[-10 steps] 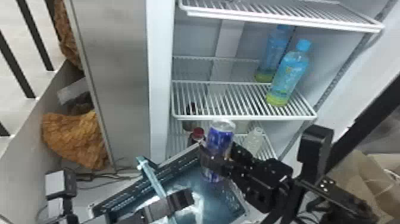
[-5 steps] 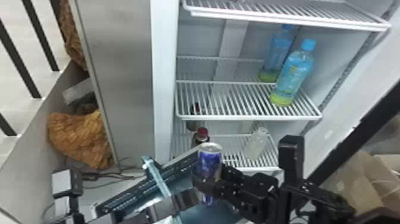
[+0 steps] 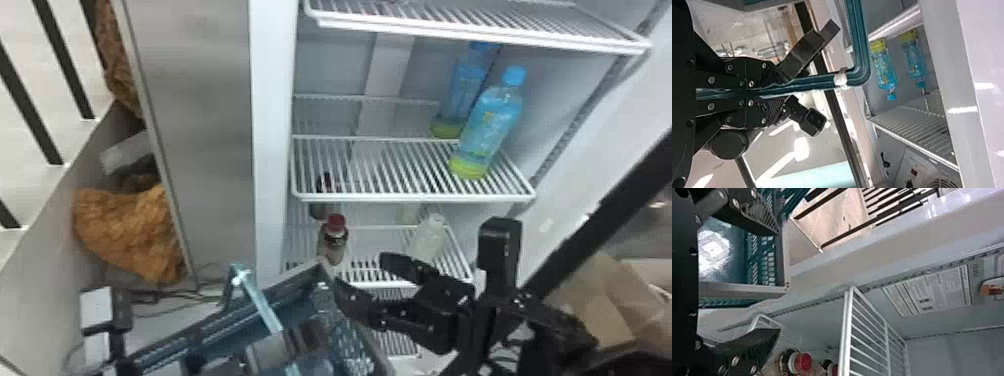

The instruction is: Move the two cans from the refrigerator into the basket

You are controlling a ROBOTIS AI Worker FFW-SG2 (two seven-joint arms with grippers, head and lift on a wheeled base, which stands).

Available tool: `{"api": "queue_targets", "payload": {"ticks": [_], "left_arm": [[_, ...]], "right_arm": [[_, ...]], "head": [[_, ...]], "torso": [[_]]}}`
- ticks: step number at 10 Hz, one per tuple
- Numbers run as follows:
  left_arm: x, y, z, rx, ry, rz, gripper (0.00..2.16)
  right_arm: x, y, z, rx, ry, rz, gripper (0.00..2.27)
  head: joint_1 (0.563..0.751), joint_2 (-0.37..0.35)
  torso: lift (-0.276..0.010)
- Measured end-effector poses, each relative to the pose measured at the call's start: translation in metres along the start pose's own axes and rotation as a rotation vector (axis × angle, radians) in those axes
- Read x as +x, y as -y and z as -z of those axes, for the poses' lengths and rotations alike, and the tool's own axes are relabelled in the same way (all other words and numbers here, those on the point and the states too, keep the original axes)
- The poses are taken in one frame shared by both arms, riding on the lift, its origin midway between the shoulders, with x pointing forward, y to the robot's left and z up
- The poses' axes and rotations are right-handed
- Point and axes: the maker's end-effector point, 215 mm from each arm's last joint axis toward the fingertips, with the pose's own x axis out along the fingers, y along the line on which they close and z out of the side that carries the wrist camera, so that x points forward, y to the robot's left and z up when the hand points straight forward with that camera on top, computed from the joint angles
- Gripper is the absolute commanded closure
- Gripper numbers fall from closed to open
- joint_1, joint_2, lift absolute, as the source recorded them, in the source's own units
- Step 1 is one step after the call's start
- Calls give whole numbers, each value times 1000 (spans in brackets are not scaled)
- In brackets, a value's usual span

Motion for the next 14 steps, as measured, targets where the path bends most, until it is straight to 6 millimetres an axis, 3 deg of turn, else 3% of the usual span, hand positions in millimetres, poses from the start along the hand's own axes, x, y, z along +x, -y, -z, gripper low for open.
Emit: {"api": "queue_targets", "payload": {"ticks": [2,6,10,14], "left_arm": [[0,1,0,0,0,2,1202],[1,0,2,-1,-5,1,1202],[0,-1,4,-4,-10,-3,1202],[-1,-2,4,-6,-10,-5,1202]], "right_arm": [[-8,9,-7,-8,41,28,113],[-32,32,-2,-22,111,117,111],[-80,70,4,-70,173,261,116],[-117,83,13,-121,197,338,117]], "head": [[695,-212],[695,-273],[695,-350],[695,-350]], "torso": [[-35],[-35],[-35],[-35]]}}
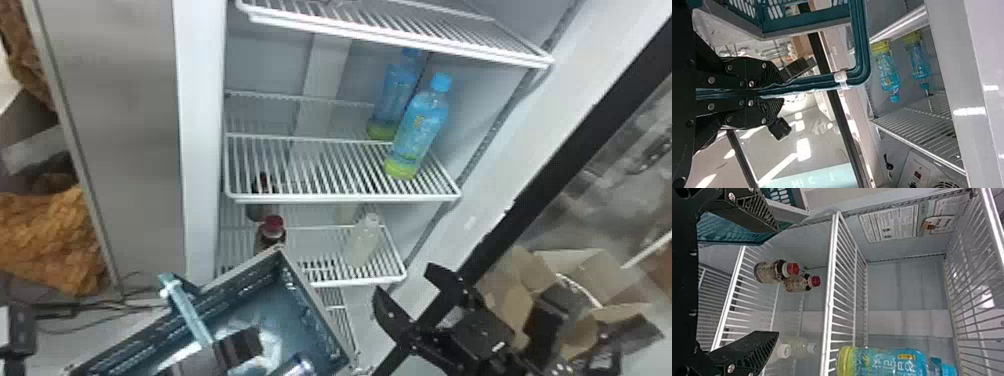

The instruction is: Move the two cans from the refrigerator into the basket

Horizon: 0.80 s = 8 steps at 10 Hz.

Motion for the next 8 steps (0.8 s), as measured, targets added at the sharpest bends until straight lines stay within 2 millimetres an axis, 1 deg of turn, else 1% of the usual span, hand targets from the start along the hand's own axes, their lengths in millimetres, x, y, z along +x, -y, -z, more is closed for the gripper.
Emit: {"api": "queue_targets", "payload": {"ticks": [2,4,8], "left_arm": [[0,0,1,-2,2,-1,1202],[0,0,1,-3,3,0,1202],[-1,-1,3,-8,2,-2,1200]], "right_arm": [[-14,12,9,-8,23,31,117],[-24,17,20,-7,32,46,117],[-45,8,19,-21,67,43,117]], "head": [[695,-350],[695,-350],[695,-350]], "torso": [[-35],[-35],[-35]]}}
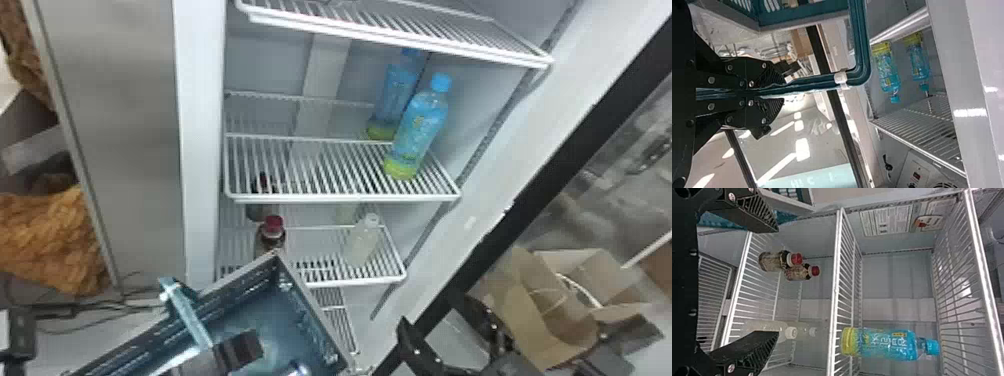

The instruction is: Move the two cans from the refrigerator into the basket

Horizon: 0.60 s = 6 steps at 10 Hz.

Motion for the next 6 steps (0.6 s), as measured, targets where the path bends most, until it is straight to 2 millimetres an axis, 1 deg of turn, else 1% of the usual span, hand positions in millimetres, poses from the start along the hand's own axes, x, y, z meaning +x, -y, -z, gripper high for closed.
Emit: {"api": "queue_targets", "payload": {"ticks": [3,6], "left_arm": [[0,0,0,0,0,-1,1202],[0,0,0,0,1,-1,1202]], "right_arm": [[-13,-2,-1,-9,5,-6,117],[-17,-1,0,-11,16,-1,117]], "head": [[695,-350],[695,-350]], "torso": [[-35],[-35]]}}
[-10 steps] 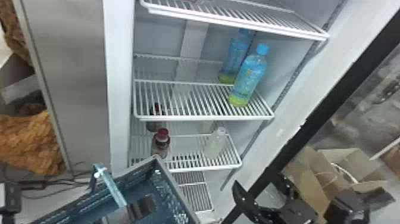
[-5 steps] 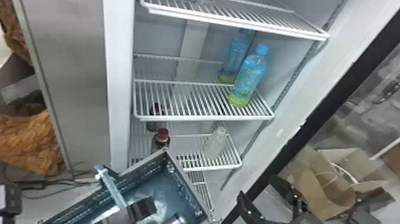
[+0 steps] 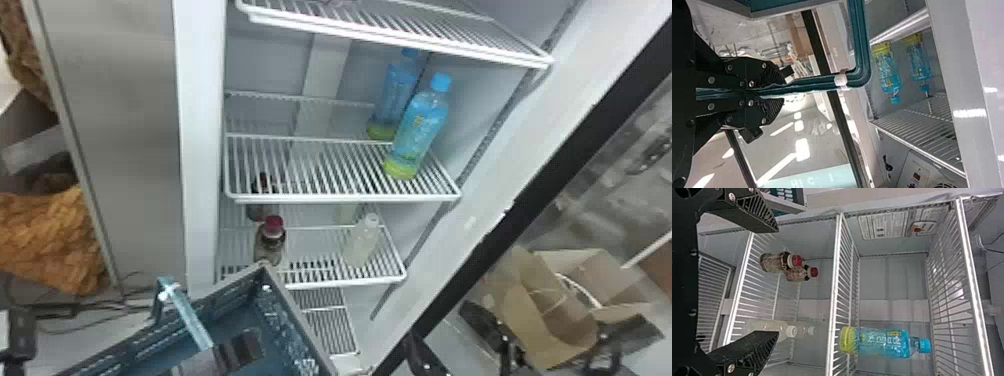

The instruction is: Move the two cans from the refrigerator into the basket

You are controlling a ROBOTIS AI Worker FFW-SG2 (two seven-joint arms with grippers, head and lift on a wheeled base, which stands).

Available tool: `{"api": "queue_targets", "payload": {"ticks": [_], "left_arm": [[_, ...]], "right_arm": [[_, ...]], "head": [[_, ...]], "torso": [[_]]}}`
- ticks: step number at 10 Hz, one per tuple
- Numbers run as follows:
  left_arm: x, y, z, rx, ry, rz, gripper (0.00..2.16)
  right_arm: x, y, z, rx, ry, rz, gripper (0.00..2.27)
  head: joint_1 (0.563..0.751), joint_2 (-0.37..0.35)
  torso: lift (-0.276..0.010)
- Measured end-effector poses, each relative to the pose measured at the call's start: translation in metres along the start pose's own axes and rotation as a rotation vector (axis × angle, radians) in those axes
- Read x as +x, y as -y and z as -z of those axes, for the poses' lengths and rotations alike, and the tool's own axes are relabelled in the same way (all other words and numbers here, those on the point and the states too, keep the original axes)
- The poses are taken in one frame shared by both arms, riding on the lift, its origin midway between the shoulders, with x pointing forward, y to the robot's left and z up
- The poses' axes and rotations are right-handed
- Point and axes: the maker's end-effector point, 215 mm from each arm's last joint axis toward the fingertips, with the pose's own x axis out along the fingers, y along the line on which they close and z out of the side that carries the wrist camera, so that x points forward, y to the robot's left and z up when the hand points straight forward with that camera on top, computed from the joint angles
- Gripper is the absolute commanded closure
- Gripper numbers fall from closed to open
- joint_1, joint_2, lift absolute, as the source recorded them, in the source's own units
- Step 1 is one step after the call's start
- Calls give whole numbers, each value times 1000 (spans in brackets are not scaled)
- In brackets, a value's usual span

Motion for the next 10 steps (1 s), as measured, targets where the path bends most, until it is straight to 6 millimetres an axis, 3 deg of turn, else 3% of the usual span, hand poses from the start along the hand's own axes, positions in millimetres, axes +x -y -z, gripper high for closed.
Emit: {"api": "queue_targets", "payload": {"ticks": [10], "left_arm": [[1,0,1,-1,-5,-1,1202]], "right_arm": [[0,1,0,-3,2,4,117]], "head": [[695,-350]], "torso": [[-35]]}}
